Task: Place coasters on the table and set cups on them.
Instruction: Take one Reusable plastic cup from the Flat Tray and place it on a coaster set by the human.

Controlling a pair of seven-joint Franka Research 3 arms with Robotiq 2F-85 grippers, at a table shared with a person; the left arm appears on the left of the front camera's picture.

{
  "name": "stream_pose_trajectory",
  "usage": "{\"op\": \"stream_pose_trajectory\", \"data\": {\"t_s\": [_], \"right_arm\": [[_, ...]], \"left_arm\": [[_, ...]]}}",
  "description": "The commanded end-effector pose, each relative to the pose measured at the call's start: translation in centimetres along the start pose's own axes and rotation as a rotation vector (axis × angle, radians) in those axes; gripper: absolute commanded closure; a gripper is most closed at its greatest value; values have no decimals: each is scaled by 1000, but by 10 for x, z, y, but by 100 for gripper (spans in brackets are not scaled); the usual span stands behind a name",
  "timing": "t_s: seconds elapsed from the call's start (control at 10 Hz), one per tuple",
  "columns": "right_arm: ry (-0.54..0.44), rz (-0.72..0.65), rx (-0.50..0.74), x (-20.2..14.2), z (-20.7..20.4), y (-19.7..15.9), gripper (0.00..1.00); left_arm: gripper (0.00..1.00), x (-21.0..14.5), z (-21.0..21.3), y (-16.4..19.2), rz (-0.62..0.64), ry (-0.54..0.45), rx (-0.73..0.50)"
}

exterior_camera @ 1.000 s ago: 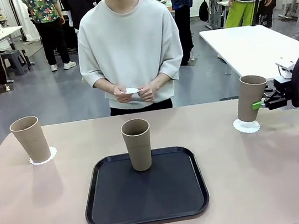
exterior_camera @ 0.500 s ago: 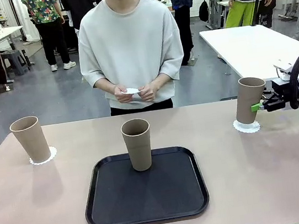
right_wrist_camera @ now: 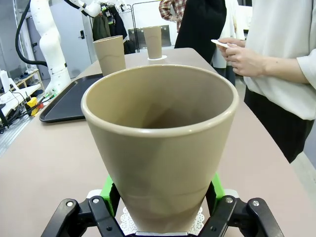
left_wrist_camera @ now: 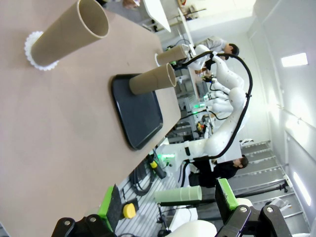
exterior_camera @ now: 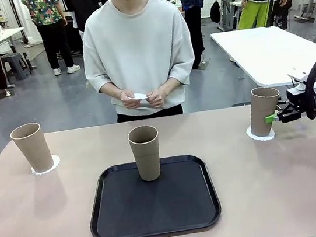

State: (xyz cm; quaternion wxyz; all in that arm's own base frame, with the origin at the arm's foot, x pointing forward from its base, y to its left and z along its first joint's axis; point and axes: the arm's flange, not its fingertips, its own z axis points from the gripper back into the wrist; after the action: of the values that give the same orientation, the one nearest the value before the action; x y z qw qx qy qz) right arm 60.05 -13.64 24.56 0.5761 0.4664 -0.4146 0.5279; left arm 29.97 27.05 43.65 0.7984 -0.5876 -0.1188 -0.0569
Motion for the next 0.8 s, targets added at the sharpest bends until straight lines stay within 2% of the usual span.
{"op": "stream_pose_trajectory", "data": {"t_s": [0.0, 0.7], "right_arm": [[32, 8, 9, -2, -1, 0, 17], [42, -2, 34, -5, -1, 2, 17]], "left_arm": [[0, 1, 2, -3, 4, -10, 1], [0, 1, 2, -3, 4, -10, 1]]}}
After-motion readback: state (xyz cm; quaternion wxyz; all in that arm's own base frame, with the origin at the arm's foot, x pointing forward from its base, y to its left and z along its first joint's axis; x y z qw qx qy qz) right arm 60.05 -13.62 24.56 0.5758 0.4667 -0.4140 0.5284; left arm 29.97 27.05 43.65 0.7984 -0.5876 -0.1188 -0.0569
